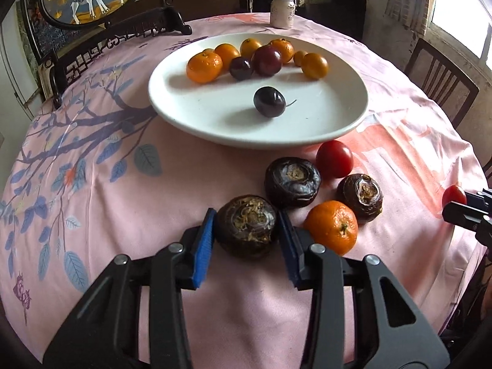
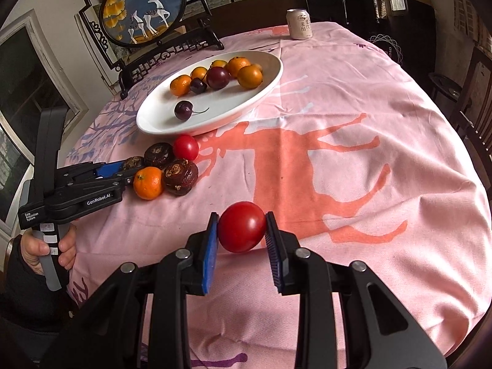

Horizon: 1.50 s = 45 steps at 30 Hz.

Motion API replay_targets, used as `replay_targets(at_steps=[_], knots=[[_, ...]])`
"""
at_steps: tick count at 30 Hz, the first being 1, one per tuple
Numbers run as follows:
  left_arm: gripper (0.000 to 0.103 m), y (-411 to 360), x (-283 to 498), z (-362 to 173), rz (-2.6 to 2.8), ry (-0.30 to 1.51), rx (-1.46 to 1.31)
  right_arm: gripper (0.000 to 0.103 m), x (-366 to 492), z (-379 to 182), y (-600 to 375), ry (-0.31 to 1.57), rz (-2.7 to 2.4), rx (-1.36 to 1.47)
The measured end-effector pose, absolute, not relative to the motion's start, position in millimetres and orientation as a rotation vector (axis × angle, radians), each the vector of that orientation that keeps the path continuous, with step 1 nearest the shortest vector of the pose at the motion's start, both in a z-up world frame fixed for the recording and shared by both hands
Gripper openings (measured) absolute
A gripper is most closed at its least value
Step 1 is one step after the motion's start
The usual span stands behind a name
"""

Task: Organize fruits
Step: 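Grasp a brown round fruit with the left tool while the right tool grasps a red tomato, then place the brown fruit on the plate with the left tool while the right tool places the tomato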

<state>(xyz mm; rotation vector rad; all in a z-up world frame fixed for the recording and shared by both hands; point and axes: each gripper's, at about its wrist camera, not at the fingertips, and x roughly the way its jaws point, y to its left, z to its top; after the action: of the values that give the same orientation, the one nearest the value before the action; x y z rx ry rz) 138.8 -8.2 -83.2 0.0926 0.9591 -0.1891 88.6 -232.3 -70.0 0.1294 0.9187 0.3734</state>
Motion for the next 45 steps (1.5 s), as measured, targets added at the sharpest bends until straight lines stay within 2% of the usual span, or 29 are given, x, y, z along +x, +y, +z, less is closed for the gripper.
replay_targets(at_steps=[13, 25, 31, 37, 41, 45], knots=[[0.04, -11.0, 77.9, -43.6, -0.261, 0.912, -0.015, 0.03, 81.2, -50.0, -204.3, 0.89, 0.405, 0.075], [0.04, 8.6, 75.4, -25.1, -0.167, 0.883, -0.065, 0.03, 87.5, -37.5, -178.7, 0.884, 0.404, 0.012], [0.04, 15.2, 112.3, -16.1, -0.139, 0.89, -0.075, 0.03, 121.6, -31.3, -174.0, 0.883, 0.407, 0.006], [0.041, 20.5, 206.3, -2.1, -0.032, 0.89, -0.022, 0.03, 193.9, -11.7, -150.3, 0.839, 0.415, -0.086], [0.041, 18.7, 264.1, -22.3, -0.021, 0.98, -0.065, 0.03, 255.2, -32.6, -137.1, 0.902, 0.378, -0.091], [0.041, 11.1, 285.4, -37.6, -0.022, 1.012, -0.051, 0.03, 286.6, -53.9, -134.5, 0.964, 0.365, -0.082]])
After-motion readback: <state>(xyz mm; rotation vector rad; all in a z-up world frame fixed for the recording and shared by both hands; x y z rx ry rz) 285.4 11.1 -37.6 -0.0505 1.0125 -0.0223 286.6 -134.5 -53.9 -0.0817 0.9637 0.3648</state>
